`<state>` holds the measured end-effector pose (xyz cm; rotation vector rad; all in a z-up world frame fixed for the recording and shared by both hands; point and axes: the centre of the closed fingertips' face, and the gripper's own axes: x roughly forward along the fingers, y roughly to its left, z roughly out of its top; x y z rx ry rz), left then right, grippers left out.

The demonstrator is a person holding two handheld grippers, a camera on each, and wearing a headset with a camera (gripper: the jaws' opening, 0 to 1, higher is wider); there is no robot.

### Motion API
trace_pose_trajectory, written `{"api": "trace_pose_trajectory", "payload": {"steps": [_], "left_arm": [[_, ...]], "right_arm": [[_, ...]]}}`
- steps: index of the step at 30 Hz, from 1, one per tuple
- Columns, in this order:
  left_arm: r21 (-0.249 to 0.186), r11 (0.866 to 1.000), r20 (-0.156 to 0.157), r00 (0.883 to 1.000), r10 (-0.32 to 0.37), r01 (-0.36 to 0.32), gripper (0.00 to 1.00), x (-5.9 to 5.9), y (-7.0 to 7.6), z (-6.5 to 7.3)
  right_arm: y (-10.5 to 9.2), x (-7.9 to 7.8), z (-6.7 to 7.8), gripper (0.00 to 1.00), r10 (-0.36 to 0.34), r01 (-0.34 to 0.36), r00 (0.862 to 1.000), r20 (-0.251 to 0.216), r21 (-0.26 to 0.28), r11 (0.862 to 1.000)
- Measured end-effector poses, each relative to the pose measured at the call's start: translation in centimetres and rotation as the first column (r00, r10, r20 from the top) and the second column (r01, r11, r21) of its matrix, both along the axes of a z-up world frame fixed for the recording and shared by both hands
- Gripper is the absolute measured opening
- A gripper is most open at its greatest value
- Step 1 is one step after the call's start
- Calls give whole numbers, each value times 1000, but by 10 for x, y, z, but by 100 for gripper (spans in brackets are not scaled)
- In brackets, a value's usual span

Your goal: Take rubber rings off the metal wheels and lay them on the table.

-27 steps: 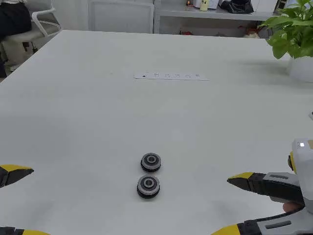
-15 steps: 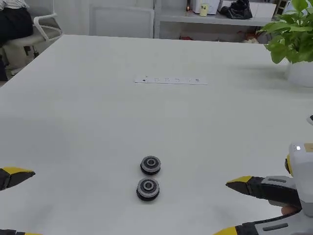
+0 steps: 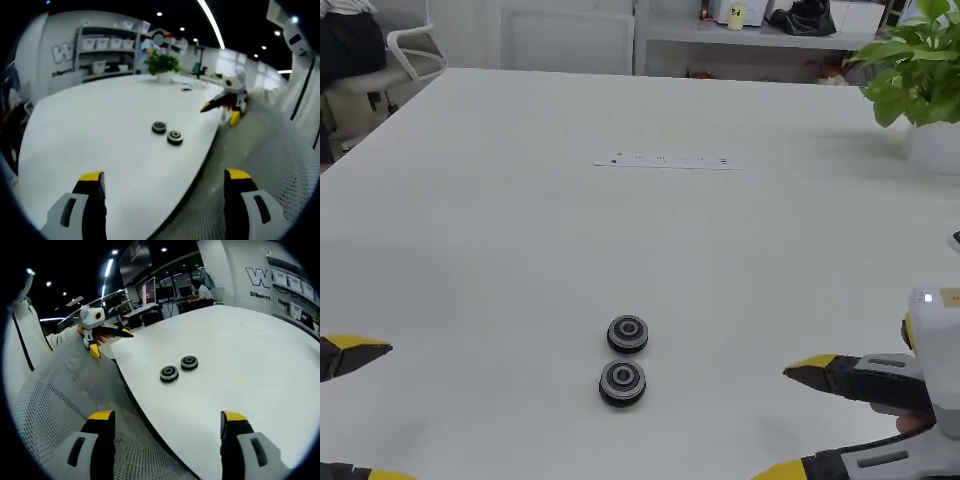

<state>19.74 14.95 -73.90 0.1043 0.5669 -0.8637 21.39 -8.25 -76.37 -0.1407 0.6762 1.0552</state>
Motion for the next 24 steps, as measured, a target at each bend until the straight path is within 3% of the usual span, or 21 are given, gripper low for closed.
{"api": "trace_pose_trajectory", "payload": {"steps": [4,8,14,24], "left_arm": [[42,999,9,1000,-23,23,100,0,1,-1],[76,996,-2,999,-41,41,100,-2,2,-4],[94,993,1,998,-70,69,100,-1,0,2],[83,984,85,983,-165,158,100,17,-26,38]], "right_arm": [[-2,2,1,83,1,-1,1000,16,-9,1000],[-4,4,7,83,-6,6,999,43,-12,1000],[-4,0,11,83,10,-9,999,47,-22,1000],[-5,0,25,82,13,-12,997,72,-11,1000]]}}
